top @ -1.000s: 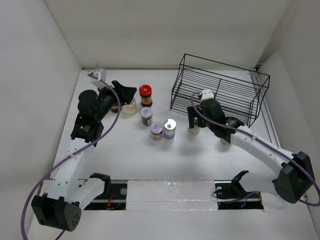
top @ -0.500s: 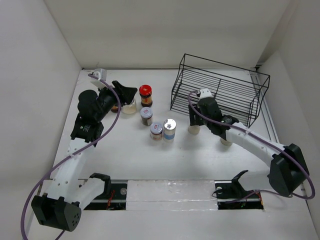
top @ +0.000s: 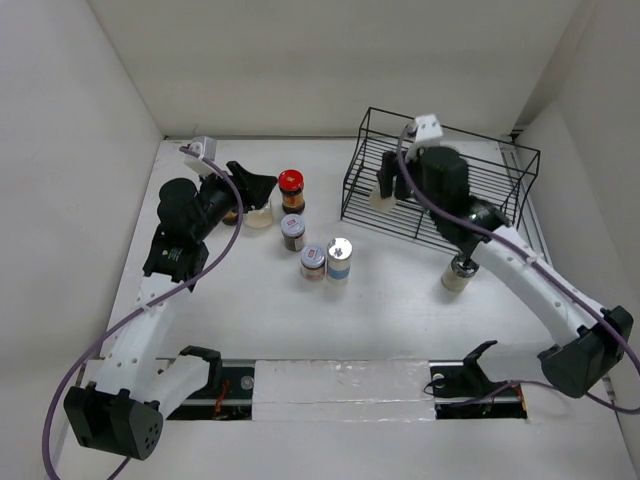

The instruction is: Organize the condiment bottles

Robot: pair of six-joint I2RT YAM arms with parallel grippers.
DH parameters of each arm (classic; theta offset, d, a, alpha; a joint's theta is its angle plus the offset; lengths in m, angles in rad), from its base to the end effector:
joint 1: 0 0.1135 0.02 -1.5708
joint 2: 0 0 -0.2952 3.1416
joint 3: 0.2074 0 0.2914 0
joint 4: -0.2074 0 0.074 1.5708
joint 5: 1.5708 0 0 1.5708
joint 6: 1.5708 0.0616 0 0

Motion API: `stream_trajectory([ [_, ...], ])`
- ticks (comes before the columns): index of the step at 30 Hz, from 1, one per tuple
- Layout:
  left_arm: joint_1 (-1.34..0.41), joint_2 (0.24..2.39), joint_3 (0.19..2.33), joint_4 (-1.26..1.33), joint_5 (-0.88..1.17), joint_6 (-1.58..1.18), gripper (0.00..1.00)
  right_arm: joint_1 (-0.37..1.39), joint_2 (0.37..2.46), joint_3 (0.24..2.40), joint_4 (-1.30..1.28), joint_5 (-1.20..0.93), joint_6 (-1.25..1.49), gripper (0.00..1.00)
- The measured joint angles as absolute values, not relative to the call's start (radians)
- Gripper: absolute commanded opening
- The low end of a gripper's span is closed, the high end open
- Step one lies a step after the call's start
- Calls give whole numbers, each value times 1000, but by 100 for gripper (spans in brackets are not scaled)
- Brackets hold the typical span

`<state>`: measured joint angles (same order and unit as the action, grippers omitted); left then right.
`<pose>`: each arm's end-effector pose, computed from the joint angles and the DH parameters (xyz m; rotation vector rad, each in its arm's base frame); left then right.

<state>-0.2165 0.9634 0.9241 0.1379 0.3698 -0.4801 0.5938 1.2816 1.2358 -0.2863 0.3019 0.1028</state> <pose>0.2585 -0.0797 0.4176 0.1102 1.5315 -0.8309 0.2995 0.1801 0.4000 -0.2592 1.8739 0.1887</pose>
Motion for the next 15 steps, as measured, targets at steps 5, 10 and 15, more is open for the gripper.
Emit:
stream_trajectory([
  [5, -216, 967, 924, 138, 371, -481, 52, 475, 1365, 1575, -183, 203, 46, 52],
  [10, -216, 965, 924, 138, 369, -480, 52, 375, 1550, 1843, -127, 94, 19, 52],
  [15, -216, 965, 924, 138, 367, -480, 52, 329, 1782, 2062, -195, 1, 14, 52],
])
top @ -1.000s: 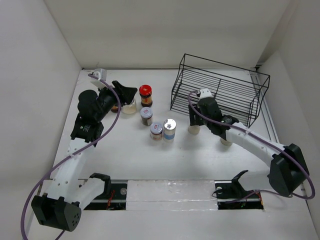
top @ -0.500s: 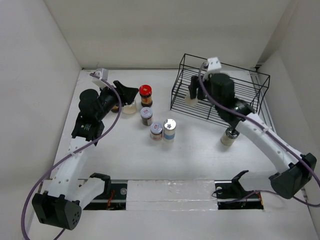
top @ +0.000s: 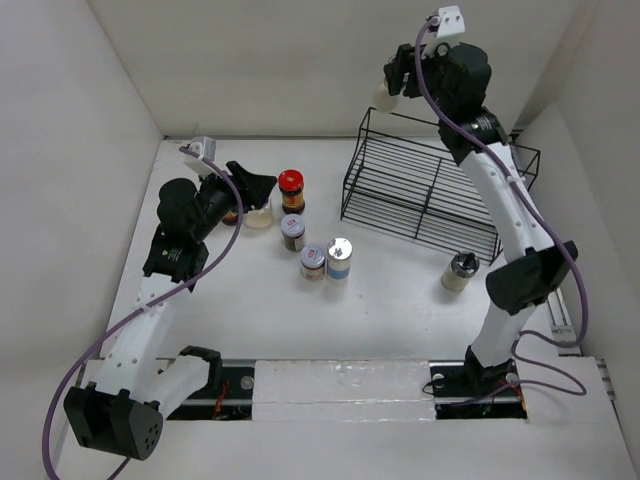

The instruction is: Organize the condiment bottles

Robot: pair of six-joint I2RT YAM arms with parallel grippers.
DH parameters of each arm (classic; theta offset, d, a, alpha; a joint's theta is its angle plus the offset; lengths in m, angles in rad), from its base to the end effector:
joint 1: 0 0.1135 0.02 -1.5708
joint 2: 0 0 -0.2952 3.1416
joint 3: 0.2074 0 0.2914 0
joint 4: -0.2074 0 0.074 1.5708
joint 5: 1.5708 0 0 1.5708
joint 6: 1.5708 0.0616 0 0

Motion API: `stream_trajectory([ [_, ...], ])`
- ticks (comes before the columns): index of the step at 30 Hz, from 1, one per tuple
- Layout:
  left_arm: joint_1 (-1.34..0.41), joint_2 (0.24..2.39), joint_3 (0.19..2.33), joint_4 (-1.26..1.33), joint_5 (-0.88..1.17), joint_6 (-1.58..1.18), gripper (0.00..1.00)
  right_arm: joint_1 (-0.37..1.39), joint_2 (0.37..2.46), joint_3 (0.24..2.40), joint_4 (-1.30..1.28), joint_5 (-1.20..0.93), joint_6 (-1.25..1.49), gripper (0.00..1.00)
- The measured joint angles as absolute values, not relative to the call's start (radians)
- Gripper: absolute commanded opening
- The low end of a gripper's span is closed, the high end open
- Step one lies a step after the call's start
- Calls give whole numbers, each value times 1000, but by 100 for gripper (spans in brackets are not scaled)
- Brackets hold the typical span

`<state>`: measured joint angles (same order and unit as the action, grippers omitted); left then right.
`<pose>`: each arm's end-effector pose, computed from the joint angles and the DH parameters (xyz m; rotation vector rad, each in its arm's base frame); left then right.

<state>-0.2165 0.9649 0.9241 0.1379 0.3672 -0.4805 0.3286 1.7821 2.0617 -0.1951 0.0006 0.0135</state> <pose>0.2591 -0.0796 0.4172 0.1073 1.5329 -0.8293 0.4492 0.1531 0.5499 -0.2337 1.4740 0.2760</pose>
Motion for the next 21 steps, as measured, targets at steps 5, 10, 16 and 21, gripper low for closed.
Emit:
stream_trajectory([
  [5, -216, 965, 924, 138, 361, -480, 52, 313, 1901, 2097, -276, -43, 10, 51],
  [10, -216, 965, 924, 138, 361, -480, 52, 307, 1933, 2093, -326, -61, 3, 51],
  [16, -216, 965, 924, 138, 362, -480, 52, 304, 1930, 2065, -311, -70, -4, 56],
  [21, -216, 965, 924, 138, 363, -480, 52, 302, 1956, 2043, -309, -82, -3, 60],
])
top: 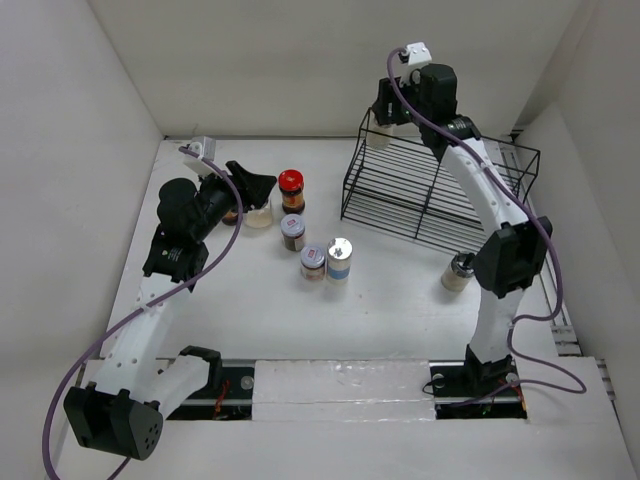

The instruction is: Organize the condiment bottles

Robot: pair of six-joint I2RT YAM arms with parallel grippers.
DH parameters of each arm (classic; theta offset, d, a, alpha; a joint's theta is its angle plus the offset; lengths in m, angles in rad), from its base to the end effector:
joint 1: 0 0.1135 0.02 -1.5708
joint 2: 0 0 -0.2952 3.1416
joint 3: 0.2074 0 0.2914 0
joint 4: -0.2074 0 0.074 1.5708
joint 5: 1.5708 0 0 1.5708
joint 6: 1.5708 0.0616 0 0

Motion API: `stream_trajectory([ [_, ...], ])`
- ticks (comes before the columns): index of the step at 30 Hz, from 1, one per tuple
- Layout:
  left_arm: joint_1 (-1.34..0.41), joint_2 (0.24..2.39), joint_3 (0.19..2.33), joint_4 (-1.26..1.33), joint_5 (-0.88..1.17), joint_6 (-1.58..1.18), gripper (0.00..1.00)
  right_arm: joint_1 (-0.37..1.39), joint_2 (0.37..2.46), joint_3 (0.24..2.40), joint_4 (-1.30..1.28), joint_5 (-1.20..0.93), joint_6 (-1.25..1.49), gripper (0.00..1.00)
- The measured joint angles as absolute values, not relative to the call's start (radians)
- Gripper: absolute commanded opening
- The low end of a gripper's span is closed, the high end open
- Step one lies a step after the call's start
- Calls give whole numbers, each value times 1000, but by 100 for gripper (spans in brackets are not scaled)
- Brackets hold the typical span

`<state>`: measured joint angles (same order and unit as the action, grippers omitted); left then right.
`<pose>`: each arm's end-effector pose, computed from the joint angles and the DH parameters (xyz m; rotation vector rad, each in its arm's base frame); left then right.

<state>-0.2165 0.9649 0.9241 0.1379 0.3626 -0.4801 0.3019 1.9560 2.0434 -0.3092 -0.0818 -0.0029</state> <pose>0.2592 -0.0794 0.4172 0.1037 1.5324 -0.8257 0.5158 0.1659 0.4419 -0.3315 1.7702 0.2872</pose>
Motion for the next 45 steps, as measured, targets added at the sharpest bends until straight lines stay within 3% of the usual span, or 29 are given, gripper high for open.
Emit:
stream_trajectory([
  [12, -216, 963, 924, 138, 361, -480, 54, 303, 2010, 2056, -295, -82, 9, 100],
  [17, -216, 956, 924, 138, 354, -482, 59, 305, 1854, 1958, -267, -10, 15, 100],
  [22, -216, 953, 922, 136, 338, -490, 62, 338, 1371, 1452, -165, 210, 76, 100],
  [25, -221, 953, 917, 133, 328, -496, 62, 369, 1089, 1151, -144, 363, 177, 95],
  [30, -223, 965, 910, 130, 327, -513, 62, 368, 776, 775, -316, 564, 355, 94],
  [36, -223, 978, 910, 130, 332, -523, 62, 267, 771, 689, -472, 601, 449, 94],
  [45, -223, 978, 909, 130, 333, -527, 62, 170, 928, 650, -463, 480, 486, 93],
])
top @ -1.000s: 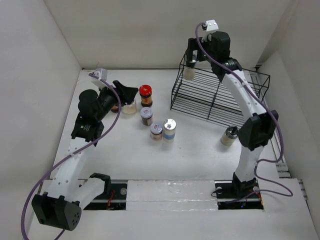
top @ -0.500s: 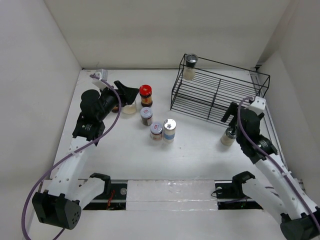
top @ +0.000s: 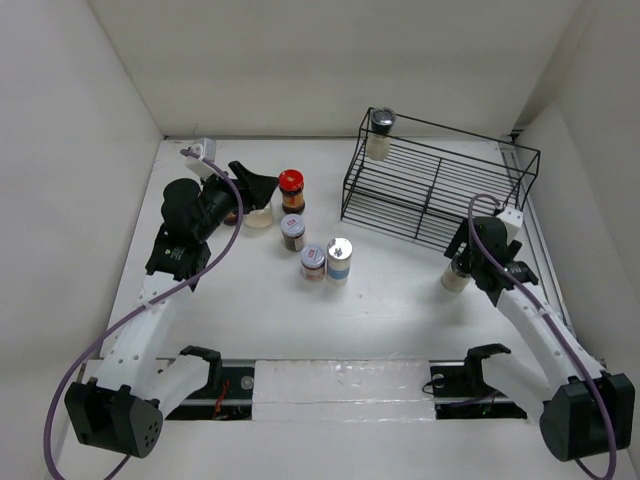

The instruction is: Organize the condiment bottles

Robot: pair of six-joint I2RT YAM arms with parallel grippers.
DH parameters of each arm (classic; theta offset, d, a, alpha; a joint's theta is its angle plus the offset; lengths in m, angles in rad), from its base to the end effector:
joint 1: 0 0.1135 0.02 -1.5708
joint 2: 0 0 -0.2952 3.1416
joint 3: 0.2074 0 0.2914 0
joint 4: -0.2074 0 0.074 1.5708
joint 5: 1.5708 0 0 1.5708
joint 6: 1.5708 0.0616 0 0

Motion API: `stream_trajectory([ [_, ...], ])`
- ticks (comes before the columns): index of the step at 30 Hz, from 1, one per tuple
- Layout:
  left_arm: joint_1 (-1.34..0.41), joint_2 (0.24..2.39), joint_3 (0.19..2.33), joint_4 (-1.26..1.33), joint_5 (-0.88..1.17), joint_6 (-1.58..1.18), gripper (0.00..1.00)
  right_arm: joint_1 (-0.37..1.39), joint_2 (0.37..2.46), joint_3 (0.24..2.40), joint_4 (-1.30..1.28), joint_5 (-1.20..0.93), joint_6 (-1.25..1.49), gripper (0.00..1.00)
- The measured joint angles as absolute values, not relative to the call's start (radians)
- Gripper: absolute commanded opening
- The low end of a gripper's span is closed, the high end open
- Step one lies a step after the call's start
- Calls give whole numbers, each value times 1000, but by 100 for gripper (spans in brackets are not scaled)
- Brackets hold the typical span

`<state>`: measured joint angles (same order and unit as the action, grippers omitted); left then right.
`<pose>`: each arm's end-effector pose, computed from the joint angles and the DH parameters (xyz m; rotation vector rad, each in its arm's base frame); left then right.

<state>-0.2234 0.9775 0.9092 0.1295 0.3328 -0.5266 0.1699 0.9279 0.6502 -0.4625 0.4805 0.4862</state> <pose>0.2642 -0.0807 0.4067 0.0395 1.5733 -0.8455 0.2302 0.0106 0.2425 0.5828 2.1411 -0.1982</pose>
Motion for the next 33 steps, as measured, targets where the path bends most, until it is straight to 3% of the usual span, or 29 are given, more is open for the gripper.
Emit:
stream_trajectory([
  [4, -223, 978, 909, 130, 334, -527, 62, 155, 962, 640, -436, 426, 482, 84],
  [6, -223, 978, 909, 130, 336, -528, 62, 152, 976, 637, -432, 400, 476, 67],
  [10, -223, 978, 909, 130, 337, -529, 62, 153, 961, 626, -426, 371, 469, 67],
  [13, -223, 978, 909, 130, 341, -529, 62, 183, 922, 616, -442, 345, 468, 57],
  [18, -223, 982, 909, 130, 343, -530, 62, 305, 871, 661, -492, 315, 456, 58],
  [26, -223, 986, 909, 131, 348, -530, 62, 447, 1142, 1183, -381, 205, 320, 58],
  [33, -223, 984, 909, 131, 347, -530, 62, 381, 1461, 1640, -308, 99, 200, 58],
])
